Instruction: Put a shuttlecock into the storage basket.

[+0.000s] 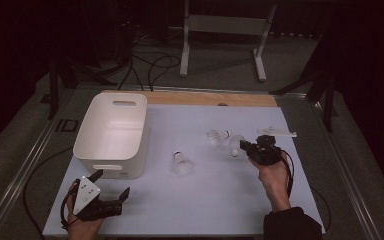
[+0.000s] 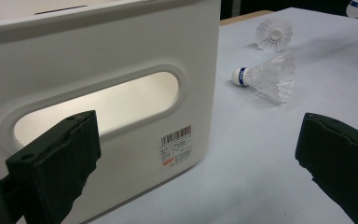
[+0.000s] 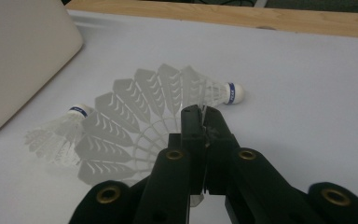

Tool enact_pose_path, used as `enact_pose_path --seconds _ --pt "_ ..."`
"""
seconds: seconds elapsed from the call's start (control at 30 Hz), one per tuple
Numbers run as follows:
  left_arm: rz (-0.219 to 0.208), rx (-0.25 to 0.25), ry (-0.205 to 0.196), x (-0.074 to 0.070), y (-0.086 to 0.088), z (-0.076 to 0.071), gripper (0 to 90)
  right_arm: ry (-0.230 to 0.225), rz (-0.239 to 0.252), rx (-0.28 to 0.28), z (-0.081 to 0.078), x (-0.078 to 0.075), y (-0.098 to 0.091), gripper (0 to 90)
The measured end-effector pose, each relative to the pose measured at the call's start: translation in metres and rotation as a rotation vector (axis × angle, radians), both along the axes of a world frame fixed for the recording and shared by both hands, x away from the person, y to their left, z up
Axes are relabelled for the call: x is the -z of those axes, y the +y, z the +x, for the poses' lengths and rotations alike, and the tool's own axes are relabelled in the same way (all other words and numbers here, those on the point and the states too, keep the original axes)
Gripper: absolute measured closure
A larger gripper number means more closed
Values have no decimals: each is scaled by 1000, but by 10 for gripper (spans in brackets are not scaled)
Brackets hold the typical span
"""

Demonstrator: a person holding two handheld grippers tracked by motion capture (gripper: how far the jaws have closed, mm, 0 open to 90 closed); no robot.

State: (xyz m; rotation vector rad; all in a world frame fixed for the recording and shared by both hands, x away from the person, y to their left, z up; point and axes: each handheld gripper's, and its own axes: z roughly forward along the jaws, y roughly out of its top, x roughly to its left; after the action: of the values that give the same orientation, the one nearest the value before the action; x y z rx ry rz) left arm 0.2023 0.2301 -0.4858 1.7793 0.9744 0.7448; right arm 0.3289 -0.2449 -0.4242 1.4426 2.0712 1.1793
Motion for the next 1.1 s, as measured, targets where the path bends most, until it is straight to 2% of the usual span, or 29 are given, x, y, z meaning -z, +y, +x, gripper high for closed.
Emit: enact_pose_path --seconds 0.57,1.1 --pt "-4 -3 -1 0 0 0 6 -8 12 -15 3 -7 8 888" --pt "-6 -8 -3 0 1 0 3 -29 12 -24 9 -20 15 888"
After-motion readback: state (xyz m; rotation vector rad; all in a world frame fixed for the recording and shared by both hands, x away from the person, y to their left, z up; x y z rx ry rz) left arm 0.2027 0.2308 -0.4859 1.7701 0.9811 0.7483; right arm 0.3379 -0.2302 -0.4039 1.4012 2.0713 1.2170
